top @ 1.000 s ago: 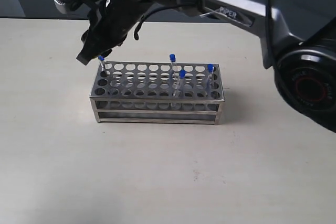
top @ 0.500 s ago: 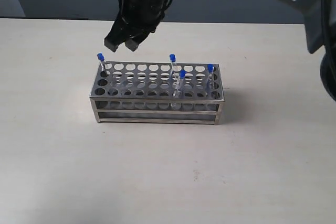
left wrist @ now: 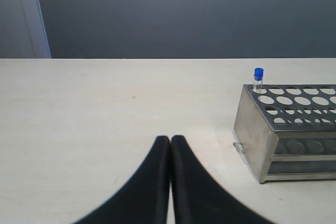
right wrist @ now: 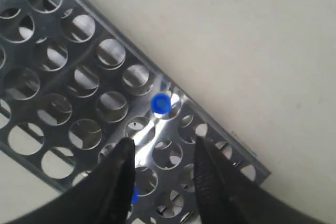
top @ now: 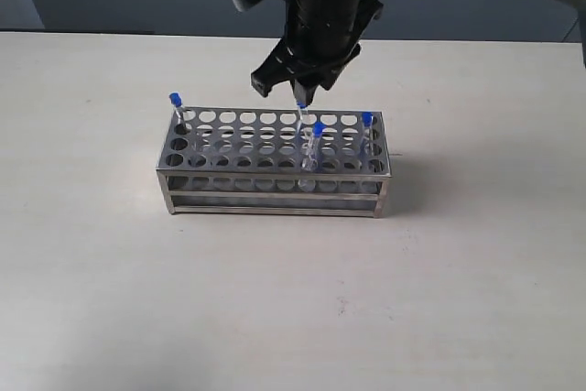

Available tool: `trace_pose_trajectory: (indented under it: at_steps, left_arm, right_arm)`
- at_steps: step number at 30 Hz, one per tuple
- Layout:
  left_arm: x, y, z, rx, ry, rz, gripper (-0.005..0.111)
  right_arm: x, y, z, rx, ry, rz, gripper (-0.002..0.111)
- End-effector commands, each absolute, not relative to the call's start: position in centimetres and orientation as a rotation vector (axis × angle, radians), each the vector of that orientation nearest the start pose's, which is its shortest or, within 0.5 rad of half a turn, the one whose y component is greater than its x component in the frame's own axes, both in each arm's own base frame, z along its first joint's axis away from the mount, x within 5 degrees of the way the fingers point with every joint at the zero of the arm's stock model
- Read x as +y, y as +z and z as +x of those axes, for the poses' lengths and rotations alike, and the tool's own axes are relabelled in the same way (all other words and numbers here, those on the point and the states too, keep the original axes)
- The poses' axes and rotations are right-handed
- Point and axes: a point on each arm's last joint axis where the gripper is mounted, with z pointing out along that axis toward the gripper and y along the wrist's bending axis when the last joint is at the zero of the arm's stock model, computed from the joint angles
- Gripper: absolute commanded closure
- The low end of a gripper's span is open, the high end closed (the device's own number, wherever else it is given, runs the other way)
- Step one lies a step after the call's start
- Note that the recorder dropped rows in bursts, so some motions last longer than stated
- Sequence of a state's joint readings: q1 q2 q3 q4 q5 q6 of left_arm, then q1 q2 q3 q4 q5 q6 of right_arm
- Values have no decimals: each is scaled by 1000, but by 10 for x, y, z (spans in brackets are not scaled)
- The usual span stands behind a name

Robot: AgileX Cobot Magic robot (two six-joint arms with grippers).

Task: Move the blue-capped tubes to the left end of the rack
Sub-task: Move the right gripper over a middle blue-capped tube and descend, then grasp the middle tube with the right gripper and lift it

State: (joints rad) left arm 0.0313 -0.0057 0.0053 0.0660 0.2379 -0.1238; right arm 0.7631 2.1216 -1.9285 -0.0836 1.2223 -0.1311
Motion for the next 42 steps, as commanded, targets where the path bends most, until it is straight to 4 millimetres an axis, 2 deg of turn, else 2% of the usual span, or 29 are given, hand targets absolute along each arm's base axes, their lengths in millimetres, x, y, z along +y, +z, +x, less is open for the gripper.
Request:
trace_pose_trajectory:
  at_steps: [1, 15, 20, 23, 36, 42]
  left_arm:
    - [3, 192, 55, 1712, -10, -82, 106]
    - [3, 192, 55, 1712, -10, -82, 106]
    - [3, 192, 55, 1712, -10, -82, 106]
    - [3, 192, 55, 1712, -10, -82, 106]
    - [3, 192, 55, 1712, -10, -82, 106]
    - [3, 192, 55, 1712, -10, -82, 106]
  right_arm:
    - [309, 255, 329, 2616, 94, -1246, 71]
    - [309, 260, 327, 2654, 119, -1145, 71]
    - [306, 274, 322, 2638, 160, -1124, 71]
    - [300, 275, 316, 2651, 148, -1130, 71]
    - [285, 243, 301, 2761, 72, -1196, 71]
    - [290, 241, 306, 2690, 108, -1176, 71]
